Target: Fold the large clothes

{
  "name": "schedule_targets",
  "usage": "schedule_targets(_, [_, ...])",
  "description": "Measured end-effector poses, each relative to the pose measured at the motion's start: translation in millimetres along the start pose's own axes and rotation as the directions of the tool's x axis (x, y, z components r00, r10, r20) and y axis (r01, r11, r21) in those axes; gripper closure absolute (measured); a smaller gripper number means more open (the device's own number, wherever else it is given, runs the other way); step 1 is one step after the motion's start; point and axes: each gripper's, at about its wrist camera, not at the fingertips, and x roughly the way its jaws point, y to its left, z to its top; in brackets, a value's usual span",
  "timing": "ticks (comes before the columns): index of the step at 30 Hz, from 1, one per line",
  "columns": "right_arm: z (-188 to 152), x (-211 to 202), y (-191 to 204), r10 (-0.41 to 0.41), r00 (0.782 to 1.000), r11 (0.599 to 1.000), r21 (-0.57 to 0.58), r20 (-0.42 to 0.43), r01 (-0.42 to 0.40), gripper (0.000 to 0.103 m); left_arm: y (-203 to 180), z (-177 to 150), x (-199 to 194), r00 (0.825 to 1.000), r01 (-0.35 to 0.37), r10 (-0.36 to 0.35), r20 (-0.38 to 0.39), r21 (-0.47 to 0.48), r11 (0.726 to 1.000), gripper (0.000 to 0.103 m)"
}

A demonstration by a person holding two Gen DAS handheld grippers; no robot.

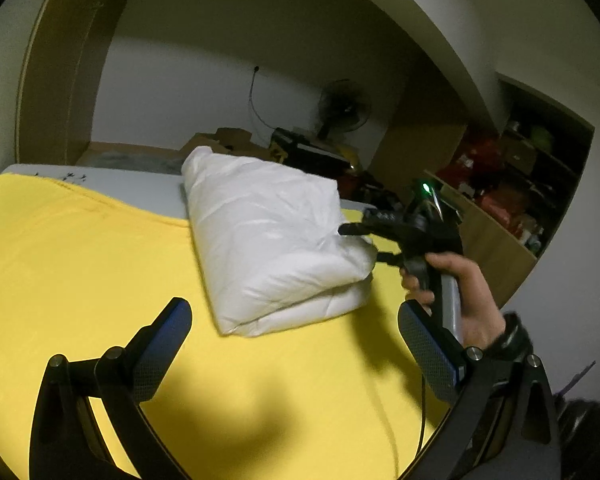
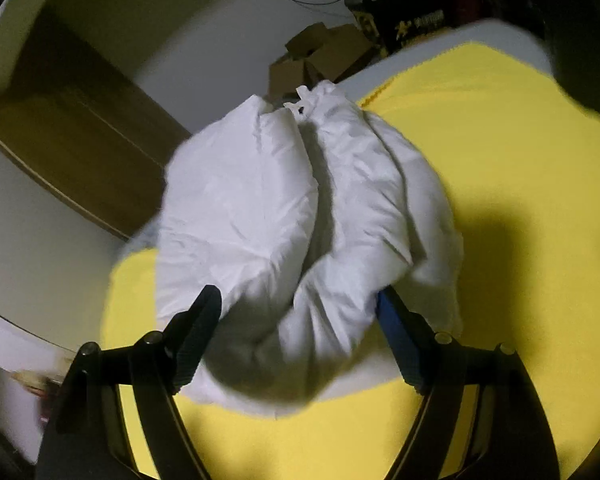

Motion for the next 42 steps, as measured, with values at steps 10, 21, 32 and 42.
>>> schedule_targets(10, [-16,7,-13,-0.089,0.995,0.990,-0.107,0.043,0.093,0.065,8,-15,0,0.999,0.032,-0.033,-0.021,-0.049,0.998,0.000])
schedule_targets(21, [-33,-2,-120,0.356,0.933,0.905,0.228,0.056,-0.359,0.080,39,-22,-2,0.999,0.026,-0.028,-0.019,-0.130,0.991,0.000])
schedule_targets(32, [-25,-72,-48,0.040,0.998,0.996,-0.085,0.049,-0.035,0.085,39,-27,13,0.997,0.000,-0.013,-0.081,-0.167,0.986,0.000])
schedule_targets(42, [-59,-89,-108,0.069,0.997,0.998,-0.004,0.020,-0.069,0.079,54,-6,29,0.993,-0.077,0.056,-0.106,-0.214,0.974,0.000])
